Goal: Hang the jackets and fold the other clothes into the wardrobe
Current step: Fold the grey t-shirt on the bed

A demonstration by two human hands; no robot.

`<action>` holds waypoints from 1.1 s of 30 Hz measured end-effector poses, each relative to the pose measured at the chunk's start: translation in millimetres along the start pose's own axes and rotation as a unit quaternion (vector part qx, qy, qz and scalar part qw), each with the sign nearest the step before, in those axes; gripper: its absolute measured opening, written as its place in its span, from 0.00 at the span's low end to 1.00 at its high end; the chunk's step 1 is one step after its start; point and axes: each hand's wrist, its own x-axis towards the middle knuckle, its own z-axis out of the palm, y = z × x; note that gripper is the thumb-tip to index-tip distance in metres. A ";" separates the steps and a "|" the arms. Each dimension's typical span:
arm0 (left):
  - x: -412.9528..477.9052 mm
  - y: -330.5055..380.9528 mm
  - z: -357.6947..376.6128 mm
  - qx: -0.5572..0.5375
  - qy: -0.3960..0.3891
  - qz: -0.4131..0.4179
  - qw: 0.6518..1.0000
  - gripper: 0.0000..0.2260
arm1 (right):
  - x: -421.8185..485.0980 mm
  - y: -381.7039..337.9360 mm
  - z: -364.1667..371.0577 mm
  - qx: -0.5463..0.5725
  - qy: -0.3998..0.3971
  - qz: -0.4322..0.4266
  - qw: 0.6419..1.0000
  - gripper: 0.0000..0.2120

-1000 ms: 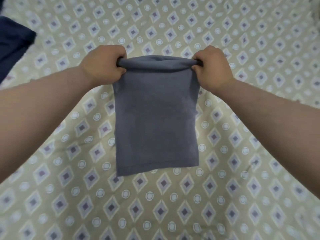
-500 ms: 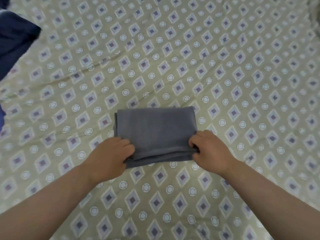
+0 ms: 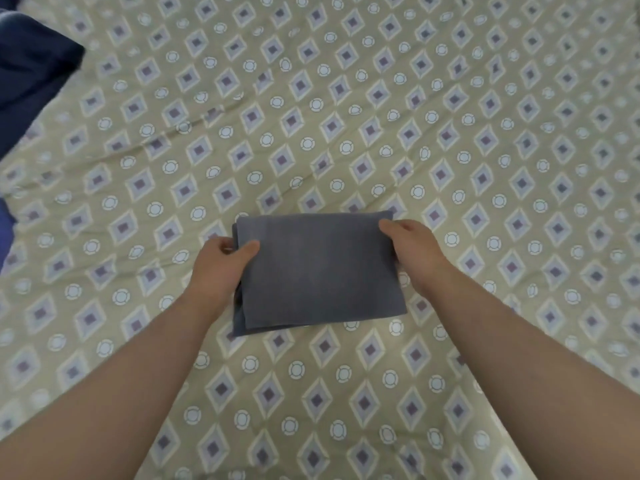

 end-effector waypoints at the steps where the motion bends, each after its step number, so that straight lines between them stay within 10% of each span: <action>1: 7.6 7.1 0.3 -0.031 -0.007 -0.026 0.999 0.18 | 6.6 -7.5 1.6 0.013 -0.012 0.026 0.999 0.15; 15: 25.7 5.3 2.0 -0.093 0.115 -0.005 0.989 0.13 | 9.8 1.7 13.5 0.187 -0.026 0.064 0.980 0.05; 19: 17.9 4.8 11.2 0.048 0.198 0.087 0.975 0.04 | 13.3 7.8 29.6 -0.027 0.149 -0.092 0.984 0.08; 24: -5.6 -6.5 34.1 0.380 0.098 0.461 0.796 0.28 | -1.6 24.9 49.0 -0.355 0.181 -0.369 0.840 0.27; 26: -7.3 -20.6 41.9 0.459 0.030 0.467 0.755 0.31 | -1.8 40.1 52.1 -0.449 0.120 -0.402 0.789 0.29; 33: 13.0 -45.3 52.5 0.526 0.011 0.395 0.753 0.35 | 26.0 59.3 53.2 -0.517 0.072 -0.318 0.791 0.36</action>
